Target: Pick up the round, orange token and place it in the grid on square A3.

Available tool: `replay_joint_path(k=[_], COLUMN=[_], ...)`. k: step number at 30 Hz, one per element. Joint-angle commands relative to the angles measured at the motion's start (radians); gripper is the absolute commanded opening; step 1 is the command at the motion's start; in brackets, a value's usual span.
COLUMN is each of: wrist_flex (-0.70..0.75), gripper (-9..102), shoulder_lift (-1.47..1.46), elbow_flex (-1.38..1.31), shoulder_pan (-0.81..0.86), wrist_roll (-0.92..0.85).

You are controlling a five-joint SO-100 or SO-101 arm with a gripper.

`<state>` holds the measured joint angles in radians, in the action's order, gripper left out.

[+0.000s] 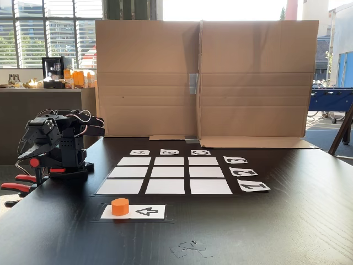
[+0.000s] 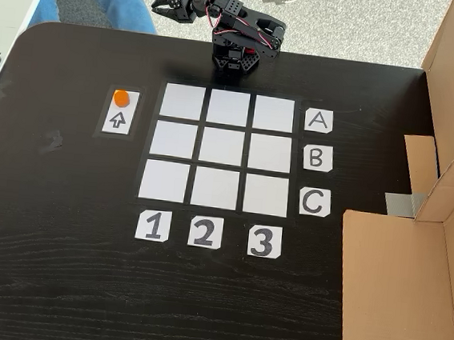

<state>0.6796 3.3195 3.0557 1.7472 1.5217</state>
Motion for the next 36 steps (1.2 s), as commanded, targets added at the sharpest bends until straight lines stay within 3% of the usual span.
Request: replay_joint_path(k=[1, 36], wrist_flex=[0.017, 0.005], gripper=[0, 0], shoulder_lift=[0.011, -0.017], elbow_flex=[0.002, -0.026], shoulder_pan=[0.094, 0.087], wrist_roll=[0.098, 0.095])
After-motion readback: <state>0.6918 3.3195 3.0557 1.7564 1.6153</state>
